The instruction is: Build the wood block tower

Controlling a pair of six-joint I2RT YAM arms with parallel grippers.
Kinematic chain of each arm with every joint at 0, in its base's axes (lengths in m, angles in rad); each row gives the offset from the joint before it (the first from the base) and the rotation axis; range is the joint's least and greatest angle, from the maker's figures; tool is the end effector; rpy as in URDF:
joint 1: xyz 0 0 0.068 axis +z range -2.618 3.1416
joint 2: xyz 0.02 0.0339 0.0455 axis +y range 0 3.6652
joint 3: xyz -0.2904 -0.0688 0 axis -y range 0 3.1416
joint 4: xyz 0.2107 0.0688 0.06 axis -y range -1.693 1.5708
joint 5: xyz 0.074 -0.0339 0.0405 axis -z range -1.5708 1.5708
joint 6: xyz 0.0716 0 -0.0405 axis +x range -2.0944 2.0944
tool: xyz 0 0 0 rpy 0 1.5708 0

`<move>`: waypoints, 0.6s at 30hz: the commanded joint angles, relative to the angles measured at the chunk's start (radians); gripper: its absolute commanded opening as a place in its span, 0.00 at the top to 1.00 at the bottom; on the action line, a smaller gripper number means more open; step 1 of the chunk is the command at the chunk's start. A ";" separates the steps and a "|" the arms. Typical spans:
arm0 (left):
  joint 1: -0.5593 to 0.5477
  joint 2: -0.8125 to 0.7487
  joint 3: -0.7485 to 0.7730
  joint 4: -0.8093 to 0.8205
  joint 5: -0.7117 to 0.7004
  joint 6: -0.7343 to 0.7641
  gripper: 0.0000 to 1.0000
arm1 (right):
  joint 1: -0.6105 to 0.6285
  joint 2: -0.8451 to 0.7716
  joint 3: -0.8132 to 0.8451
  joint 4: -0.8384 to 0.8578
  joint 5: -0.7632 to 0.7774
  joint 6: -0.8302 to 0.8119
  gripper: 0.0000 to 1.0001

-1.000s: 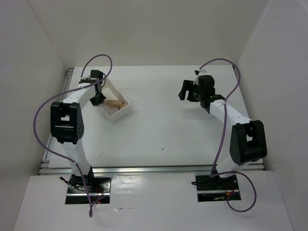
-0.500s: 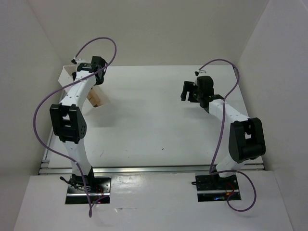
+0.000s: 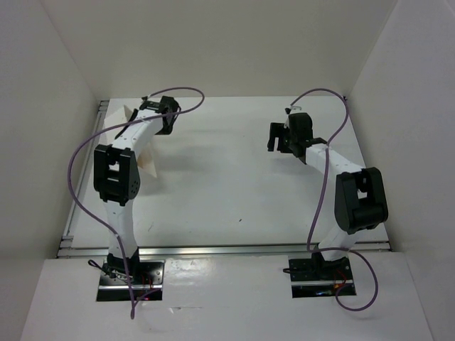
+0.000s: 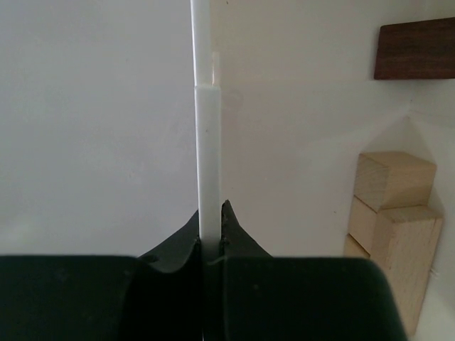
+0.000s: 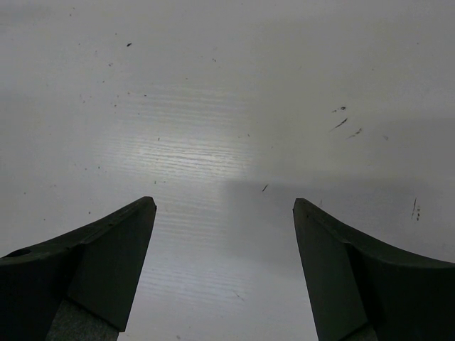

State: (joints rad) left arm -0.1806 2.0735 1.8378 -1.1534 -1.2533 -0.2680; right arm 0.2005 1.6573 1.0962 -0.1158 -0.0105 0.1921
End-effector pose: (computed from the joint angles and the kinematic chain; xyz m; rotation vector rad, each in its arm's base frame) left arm 0.4020 -0.0043 0.2823 -0.2469 2.2444 1.5447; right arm 0.3614 0.0742 0.2503 -0.0152 2.2571 0.2226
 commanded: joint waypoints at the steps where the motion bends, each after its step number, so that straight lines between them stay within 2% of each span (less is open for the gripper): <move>1: -0.039 0.031 0.015 0.144 -0.077 0.263 1.00 | 0.000 0.007 0.044 -0.016 0.029 -0.017 0.14; 3: -0.039 0.046 0.024 0.206 -0.064 0.335 1.00 | 0.000 0.007 0.044 -0.025 0.029 -0.028 0.14; 6: -0.049 0.098 0.011 0.244 -0.153 0.381 1.00 | 0.000 0.007 0.044 -0.035 0.040 -0.028 0.14; 9: -0.060 0.206 0.112 0.131 -0.195 0.302 1.00 | 0.000 -0.002 0.044 -0.035 0.063 -0.028 0.14; 10: -0.085 0.239 0.144 0.021 -0.207 0.212 1.00 | 0.000 -0.002 0.044 -0.035 0.075 -0.028 0.14; 15: -0.149 0.370 0.114 0.106 -0.274 0.288 1.00 | 0.000 -0.020 0.044 -0.044 0.095 -0.028 0.14; 18: -0.218 0.418 0.069 0.240 -0.324 0.423 1.00 | 0.000 -0.021 0.034 -0.044 0.106 -0.028 0.14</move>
State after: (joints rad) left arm -0.3225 2.4214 1.9427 -0.9577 -1.5280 0.0006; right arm 0.2005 1.6592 1.0996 -0.1516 0.0597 0.1734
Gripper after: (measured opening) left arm 0.088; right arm 0.861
